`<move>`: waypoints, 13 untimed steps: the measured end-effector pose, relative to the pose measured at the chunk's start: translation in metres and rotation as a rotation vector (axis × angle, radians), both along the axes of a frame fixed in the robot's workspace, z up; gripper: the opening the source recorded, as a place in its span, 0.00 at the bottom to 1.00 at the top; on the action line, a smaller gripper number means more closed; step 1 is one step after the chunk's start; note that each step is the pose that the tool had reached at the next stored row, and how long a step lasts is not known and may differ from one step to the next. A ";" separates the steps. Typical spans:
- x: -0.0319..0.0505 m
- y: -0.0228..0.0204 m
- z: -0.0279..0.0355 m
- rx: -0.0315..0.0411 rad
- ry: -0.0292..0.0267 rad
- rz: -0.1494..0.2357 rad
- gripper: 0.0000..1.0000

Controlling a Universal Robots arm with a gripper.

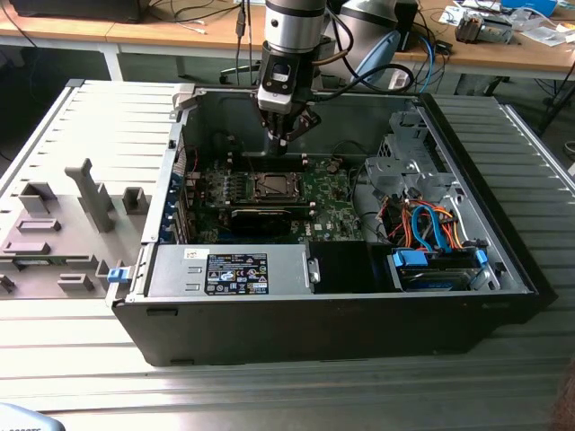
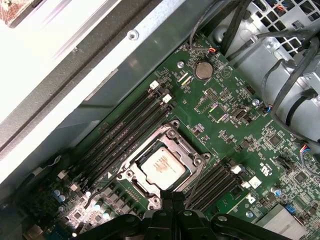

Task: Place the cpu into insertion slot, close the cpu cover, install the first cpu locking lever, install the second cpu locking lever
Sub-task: 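Install the first cpu locking lever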

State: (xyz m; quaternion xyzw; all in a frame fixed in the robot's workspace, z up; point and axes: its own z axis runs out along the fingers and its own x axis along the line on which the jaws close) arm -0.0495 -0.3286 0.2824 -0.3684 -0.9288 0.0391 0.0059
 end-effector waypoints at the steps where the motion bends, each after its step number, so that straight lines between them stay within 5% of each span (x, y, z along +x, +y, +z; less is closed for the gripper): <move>1: 0.0000 0.0000 0.0000 0.0000 0.0000 0.001 0.11; 13: 0.0000 0.0000 0.0000 0.0000 0.0000 0.007 0.11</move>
